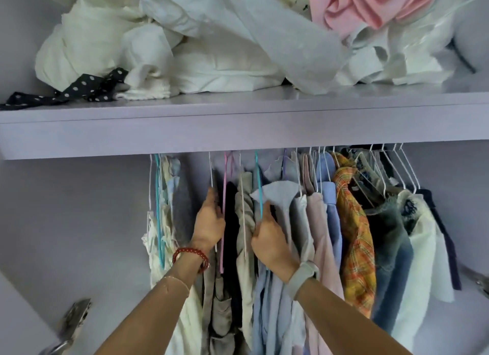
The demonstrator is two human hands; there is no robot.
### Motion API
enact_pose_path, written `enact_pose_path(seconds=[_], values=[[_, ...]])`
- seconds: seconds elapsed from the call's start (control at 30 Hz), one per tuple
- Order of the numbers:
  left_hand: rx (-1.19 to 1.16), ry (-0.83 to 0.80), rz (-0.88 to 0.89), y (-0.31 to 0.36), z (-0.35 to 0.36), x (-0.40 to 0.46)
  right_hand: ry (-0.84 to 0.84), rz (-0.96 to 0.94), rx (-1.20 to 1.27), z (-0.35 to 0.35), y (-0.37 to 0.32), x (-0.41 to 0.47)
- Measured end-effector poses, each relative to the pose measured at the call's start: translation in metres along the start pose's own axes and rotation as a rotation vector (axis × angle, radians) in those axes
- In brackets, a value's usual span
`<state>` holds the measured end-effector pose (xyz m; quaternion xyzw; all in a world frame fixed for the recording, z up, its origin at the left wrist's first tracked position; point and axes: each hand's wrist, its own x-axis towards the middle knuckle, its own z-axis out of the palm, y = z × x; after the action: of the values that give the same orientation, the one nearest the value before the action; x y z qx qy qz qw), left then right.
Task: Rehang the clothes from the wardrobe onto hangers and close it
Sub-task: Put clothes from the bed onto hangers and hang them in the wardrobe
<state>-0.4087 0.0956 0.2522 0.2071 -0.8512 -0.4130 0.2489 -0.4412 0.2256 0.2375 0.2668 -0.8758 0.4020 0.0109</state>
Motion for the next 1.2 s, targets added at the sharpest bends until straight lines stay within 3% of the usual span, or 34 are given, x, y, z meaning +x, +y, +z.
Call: enact_pose_path(seconds=[0.07,0.47,0.6,0.7,0.8,0.93,1.03,1.2], values=[[0.03,0.033,0.047,0.001,0.004,0.0,-0.004,-0.052,0.022,-0.006,0.005,0.001],[-0.086,-0.151,0.101,-0.001,0.003,0.006,-0.123,-0.223,-0.005,-0.008,-0.009,0.008],[-0.08,-0.054,0.004,0.003,-0.002,0.007,-0.169,-0.244,-0.105,-0.022,0.001,0.003],[0.024,0.077,0.014,0.021,-0.002,0.004,0.068,-0.28,-0.048,-0.047,0.008,-0.013],[0.005,0.181,0.225,0.056,0.009,-0.007,0.404,-0.301,-0.062,-0.077,0.025,-0.027],[-0.087,0.012,0.356,0.091,0.051,-0.022,0.52,-0.17,-0.164,-0.106,0.061,-0.032],[-0.131,-0.106,0.25,0.094,0.088,-0.027,0.471,-0.034,-0.227,-0.114,0.086,-0.027],[-0.256,-0.135,-0.019,0.084,0.12,-0.026,0.235,0.155,-0.177,-0.12,0.107,-0.011]])
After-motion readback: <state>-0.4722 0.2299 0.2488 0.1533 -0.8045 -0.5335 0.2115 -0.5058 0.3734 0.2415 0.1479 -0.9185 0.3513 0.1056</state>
